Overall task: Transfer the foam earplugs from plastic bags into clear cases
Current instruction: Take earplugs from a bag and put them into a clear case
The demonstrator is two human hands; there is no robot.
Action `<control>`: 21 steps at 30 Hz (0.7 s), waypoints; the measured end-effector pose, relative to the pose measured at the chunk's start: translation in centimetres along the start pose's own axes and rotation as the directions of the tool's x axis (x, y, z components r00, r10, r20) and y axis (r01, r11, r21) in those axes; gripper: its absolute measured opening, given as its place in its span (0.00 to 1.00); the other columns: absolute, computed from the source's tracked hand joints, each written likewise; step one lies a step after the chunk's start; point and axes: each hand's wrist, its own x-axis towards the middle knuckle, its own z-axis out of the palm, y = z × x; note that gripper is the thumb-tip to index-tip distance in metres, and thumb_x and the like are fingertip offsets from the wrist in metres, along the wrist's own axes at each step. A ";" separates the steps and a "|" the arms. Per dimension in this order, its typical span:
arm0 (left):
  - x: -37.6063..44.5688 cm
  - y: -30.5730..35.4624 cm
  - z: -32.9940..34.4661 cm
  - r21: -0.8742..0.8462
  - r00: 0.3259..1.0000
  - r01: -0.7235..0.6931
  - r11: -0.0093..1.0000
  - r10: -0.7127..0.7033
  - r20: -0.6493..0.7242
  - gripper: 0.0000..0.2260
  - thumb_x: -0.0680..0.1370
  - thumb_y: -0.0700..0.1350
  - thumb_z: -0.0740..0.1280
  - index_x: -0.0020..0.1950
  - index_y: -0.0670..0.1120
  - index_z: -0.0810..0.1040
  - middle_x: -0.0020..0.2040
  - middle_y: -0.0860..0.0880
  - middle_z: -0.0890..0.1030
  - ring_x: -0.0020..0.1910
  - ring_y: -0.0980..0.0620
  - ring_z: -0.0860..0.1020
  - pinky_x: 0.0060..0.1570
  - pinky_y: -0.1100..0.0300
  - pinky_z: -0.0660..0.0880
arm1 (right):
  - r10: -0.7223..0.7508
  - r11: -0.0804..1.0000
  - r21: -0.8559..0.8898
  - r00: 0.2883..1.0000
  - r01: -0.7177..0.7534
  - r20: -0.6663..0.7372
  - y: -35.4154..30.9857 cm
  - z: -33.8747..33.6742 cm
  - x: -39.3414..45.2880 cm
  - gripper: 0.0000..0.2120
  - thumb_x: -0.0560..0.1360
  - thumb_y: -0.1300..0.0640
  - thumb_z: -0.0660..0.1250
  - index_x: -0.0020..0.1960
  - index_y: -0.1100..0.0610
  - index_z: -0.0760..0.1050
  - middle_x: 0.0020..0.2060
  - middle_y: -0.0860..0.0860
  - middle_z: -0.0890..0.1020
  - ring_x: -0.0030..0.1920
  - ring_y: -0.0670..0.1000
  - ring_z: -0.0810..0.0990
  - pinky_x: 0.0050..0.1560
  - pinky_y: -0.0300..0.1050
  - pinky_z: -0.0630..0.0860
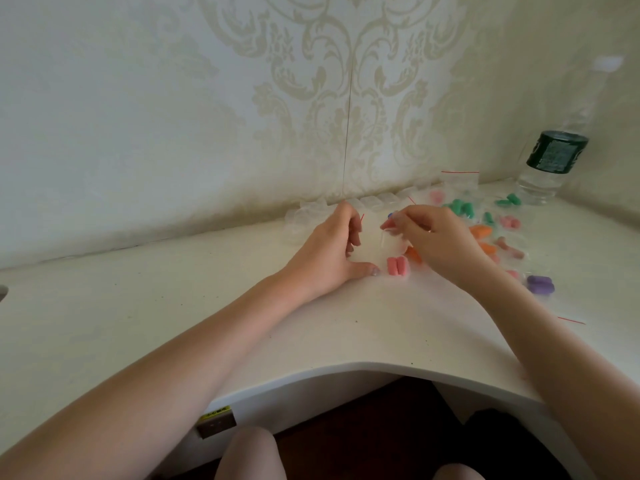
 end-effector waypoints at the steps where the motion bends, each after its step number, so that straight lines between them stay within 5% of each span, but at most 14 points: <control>1: 0.0 -0.1 0.0 0.011 1.000 0.009 1.000 -0.009 -0.012 0.26 0.65 0.45 0.79 0.49 0.48 0.64 0.43 0.52 0.73 0.35 0.57 0.69 0.36 0.67 0.68 | 0.001 1.000 -0.001 0.999 -0.001 0.050 0.0 0.0 -0.1 0.11 0.80 0.55 0.61 0.48 0.55 0.82 0.42 0.48 0.83 0.38 0.47 0.78 0.39 0.33 0.70; 3: 0.1 -0.3 -0.1 0.019 1.000 0.004 1.000 -0.004 0.001 0.25 0.65 0.47 0.79 0.49 0.49 0.65 0.44 0.52 0.72 0.36 0.56 0.69 0.37 0.67 0.68 | 0.019 1.000 -0.021 0.985 -0.016 0.169 -0.1 -0.1 -0.4 0.10 0.79 0.59 0.62 0.49 0.56 0.83 0.37 0.47 0.81 0.31 0.38 0.77 0.32 0.26 0.68; 6: 0.0 -0.1 -0.1 0.029 0.999 -0.029 0.999 0.028 0.044 0.22 0.66 0.47 0.79 0.51 0.50 0.69 0.46 0.53 0.73 0.39 0.56 0.72 0.39 0.67 0.70 | 0.035 0.998 -0.051 0.970 -0.023 0.243 0.1 -0.3 -0.5 0.06 0.76 0.60 0.67 0.48 0.53 0.83 0.33 0.45 0.82 0.30 0.43 0.82 0.32 0.27 0.71; 10: -0.2 0.4 0.0 -0.056 0.995 0.013 0.998 -0.008 0.099 0.18 0.68 0.46 0.74 0.54 0.51 0.71 0.50 0.53 0.76 0.45 0.56 0.75 0.44 0.65 0.71 | -0.001 1.000 -0.005 0.989 0.001 0.149 0.0 -0.2 -0.5 0.04 0.73 0.62 0.71 0.45 0.56 0.83 0.38 0.48 0.84 0.36 0.39 0.81 0.40 0.27 0.73; 13: -0.4 1.1 -0.1 -0.228 0.981 0.132 0.965 -0.094 0.170 0.25 0.66 0.50 0.70 0.62 0.50 0.68 0.55 0.54 0.74 0.52 0.55 0.75 0.50 0.63 0.74 | -0.056 0.996 0.078 0.998 0.054 0.031 -0.2 0.2 -0.5 0.03 0.71 0.63 0.73 0.43 0.57 0.83 0.38 0.51 0.84 0.38 0.44 0.80 0.41 0.30 0.73; 16: -0.6 1.1 0.2 -0.113 0.981 0.074 0.991 -0.053 0.184 0.33 0.66 0.51 0.77 0.66 0.51 0.65 0.56 0.54 0.73 0.50 0.59 0.74 0.51 0.65 0.73 | -0.067 0.986 0.154 0.998 0.068 -0.007 -0.5 0.4 -0.5 0.04 0.68 0.62 0.75 0.42 0.59 0.82 0.39 0.54 0.84 0.38 0.48 0.81 0.42 0.34 0.75; 21: -0.3 0.4 0.0 0.047 0.994 -0.058 0.997 0.054 0.099 0.21 0.70 0.51 0.75 0.59 0.49 0.72 0.50 0.55 0.77 0.48 0.59 0.75 0.47 0.65 0.73 | -0.059 0.996 0.078 0.996 0.053 0.072 -0.5 -0.1 -0.5 0.05 0.72 0.53 0.72 0.42 0.55 0.82 0.37 0.53 0.84 0.39 0.47 0.80 0.42 0.35 0.73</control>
